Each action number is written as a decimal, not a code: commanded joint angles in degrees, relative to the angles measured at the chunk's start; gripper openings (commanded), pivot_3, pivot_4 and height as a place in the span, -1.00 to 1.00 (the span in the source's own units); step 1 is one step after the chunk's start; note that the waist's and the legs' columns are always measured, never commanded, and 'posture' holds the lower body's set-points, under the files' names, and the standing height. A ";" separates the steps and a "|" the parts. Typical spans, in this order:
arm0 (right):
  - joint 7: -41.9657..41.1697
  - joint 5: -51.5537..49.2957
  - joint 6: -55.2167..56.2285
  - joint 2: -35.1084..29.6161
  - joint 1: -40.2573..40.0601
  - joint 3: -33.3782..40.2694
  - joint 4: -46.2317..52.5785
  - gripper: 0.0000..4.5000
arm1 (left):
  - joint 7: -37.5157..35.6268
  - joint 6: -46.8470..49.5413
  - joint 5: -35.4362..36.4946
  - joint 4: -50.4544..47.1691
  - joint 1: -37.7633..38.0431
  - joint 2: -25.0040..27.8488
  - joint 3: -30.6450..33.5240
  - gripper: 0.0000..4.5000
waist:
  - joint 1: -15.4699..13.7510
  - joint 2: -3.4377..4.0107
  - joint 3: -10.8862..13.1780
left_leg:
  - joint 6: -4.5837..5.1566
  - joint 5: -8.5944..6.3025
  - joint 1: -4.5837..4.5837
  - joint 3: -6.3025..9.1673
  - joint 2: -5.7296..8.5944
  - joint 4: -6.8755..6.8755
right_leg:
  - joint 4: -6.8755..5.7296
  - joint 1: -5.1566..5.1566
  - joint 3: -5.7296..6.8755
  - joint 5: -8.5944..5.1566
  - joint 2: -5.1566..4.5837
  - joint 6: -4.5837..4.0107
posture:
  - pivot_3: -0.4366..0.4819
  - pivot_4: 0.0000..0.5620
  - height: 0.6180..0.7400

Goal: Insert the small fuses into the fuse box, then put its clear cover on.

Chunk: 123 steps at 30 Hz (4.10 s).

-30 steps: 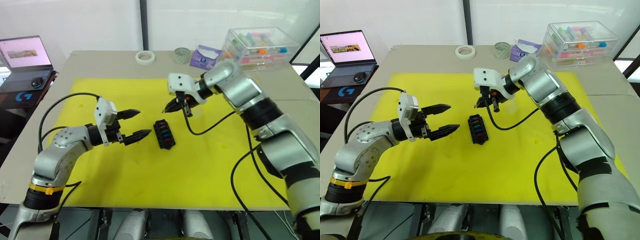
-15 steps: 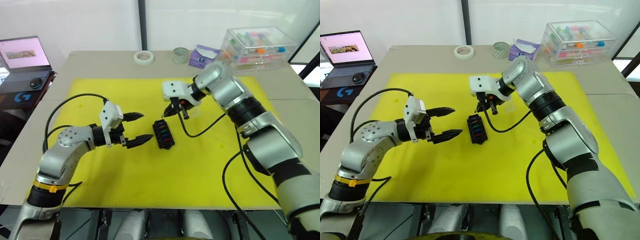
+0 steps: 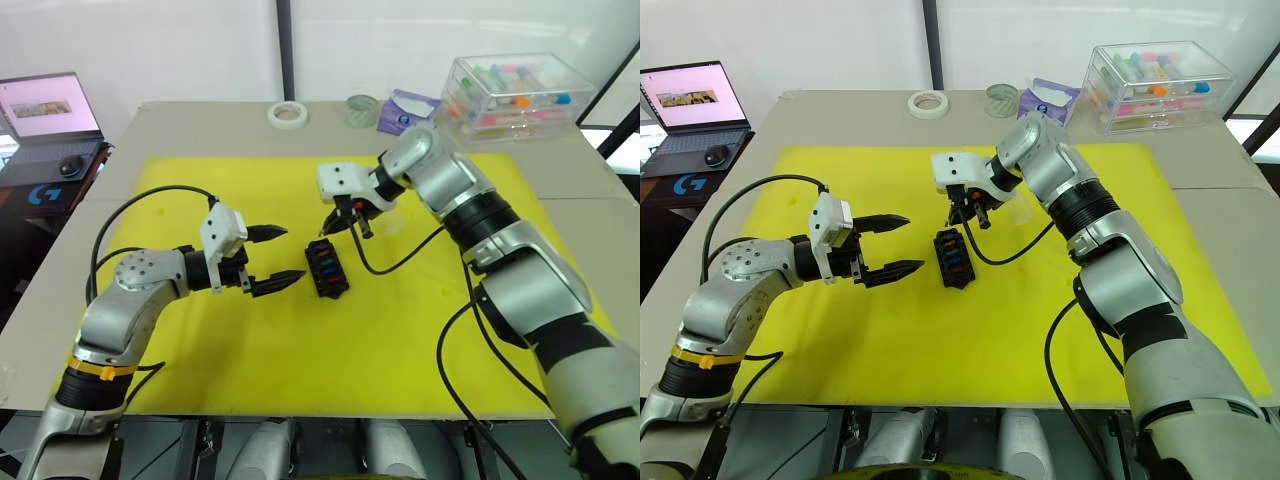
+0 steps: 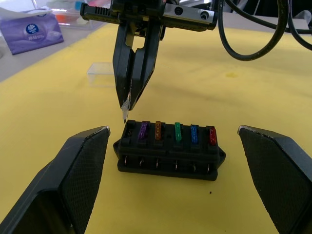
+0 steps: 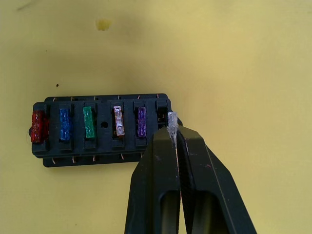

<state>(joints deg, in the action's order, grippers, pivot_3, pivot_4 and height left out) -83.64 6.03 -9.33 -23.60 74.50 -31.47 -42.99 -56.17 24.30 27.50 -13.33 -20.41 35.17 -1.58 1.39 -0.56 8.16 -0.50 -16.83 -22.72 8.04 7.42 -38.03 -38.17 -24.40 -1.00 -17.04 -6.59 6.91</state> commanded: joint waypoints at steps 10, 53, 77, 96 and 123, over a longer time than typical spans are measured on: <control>-0.51 2.05 1.72 1.75 1.70 2.48 -1.29 -1.00 | -0.10 -1.62 -0.68 0.64 -0.72 0.16 1.20 0.98 | 0.91 0.00 0.00 | -0.01 0.00 0.00 0.04 0.00 0.01 | -0.02 0.00 0.02 0.00 0.00 0.00 | -0.05 -0.47 1.00; 0.90 6.10 4.44 6.85 1.78 3.47 -7.46 -1.00 | 0.24 -2.00 -0.56 -0.09 1.60 1.40 2.49 0.98 | 1.38 0.01 0.00 | -0.01 0.00 0.01 0.05 -0.02 0.01 | -0.05 -0.03 0.03 0.00 0.02 0.00 | -0.05 -0.47 1.00; -0.48 8.92 2.76 7.93 1.79 2.64 -9.40 -1.00 | -1.09 -7.21 -3.18 2.32 -1.58 -0.93 0.48 0.98 | 1.41 0.02 -0.01 | -0.01 0.00 0.02 0.06 -0.02 -0.03 | -0.07 0.00 0.05 0.00 0.02 0.00 | -0.05 -0.47 1.00; -1.42 9.20 4.61 7.76 1.31 2.62 -8.14 -1.00 | -0.22 -7.56 -3.34 2.91 -1.10 -1.69 1.23 0.98 | 1.35 0.02 -0.02 | -0.01 0.01 0.02 0.06 -0.02 -0.04 | -0.10 0.00 0.05 0.00 0.02 0.00 | -0.05 -0.47 1.00; -1.33 8.62 5.20 7.84 1.85 3.81 -9.18 -0.25 | -0.27 -6.94 -3.44 3.94 -2.82 -1.50 0.89 1.00 | 1.38 0.02 -0.02 | -0.01 0.01 0.02 0.07 -0.02 -0.06 | -0.12 -0.02 0.05 0.00 0.02 0.00 | -0.05 -0.47 1.00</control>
<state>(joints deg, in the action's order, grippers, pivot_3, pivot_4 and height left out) -84.50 14.87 -4.60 -16.09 75.42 -28.35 -52.11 -56.66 17.94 24.19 -7.77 -22.73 33.18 -1.33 2.77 -0.54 8.15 -0.51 -16.82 -22.70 8.11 7.40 -38.09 -38.29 -24.42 -0.95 -17.04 -6.57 6.91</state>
